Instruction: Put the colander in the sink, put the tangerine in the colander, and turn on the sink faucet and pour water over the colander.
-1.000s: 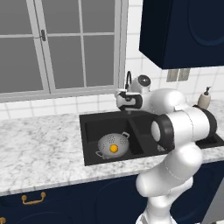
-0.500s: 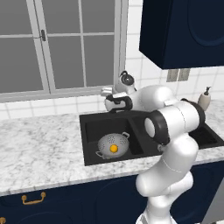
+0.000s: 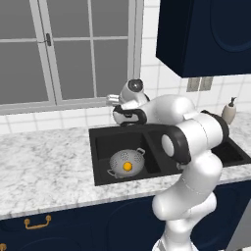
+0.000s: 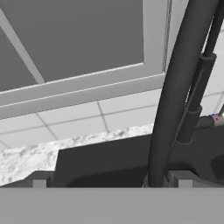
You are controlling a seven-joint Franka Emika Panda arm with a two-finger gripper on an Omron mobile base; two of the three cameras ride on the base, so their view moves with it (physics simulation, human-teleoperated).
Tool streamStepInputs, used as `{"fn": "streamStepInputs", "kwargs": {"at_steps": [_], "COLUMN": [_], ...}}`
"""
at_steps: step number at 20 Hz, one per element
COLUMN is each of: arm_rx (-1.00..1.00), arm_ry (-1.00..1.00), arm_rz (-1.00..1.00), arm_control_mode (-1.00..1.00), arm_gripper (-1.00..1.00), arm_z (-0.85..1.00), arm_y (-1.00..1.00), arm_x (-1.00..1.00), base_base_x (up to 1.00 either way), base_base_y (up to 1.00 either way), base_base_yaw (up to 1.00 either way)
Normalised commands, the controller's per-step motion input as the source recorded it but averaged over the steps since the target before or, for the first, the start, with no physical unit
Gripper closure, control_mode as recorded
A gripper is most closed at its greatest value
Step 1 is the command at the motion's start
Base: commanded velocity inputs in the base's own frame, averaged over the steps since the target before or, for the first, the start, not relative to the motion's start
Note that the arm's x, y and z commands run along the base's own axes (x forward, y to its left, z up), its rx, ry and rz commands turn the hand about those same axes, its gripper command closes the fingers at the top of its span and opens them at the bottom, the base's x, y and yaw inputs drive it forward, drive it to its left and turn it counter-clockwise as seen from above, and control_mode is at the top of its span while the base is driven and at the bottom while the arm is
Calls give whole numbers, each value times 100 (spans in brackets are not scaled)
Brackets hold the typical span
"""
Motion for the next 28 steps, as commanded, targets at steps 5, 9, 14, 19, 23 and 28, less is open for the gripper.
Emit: {"fn": "streamStepInputs", "kwargs": {"at_steps": [5,9,14,19,23,28], "arm_rx": [0,0,0,1,4,16], "arm_ry": [-1,-9,-8,-1,0,0], "arm_rz": [0,0,0,0,0,2], "arm_control_mode": [-100,-100,-100,-100,-100,-100], "arm_gripper": [-100,-100,-100,-100,-100,-100], "arm_z": [64,81,56,10,0,0], "arm_y": [9,-48,-90,-100,-100,-93], "arm_x": [-59,-100,-100,-95,-47,-3], "base_base_x": [0,0,0,0,0,0], "base_base_y": [0,0,0,0,0,0], "base_base_yaw": [0,0,0,0,0,0]}}
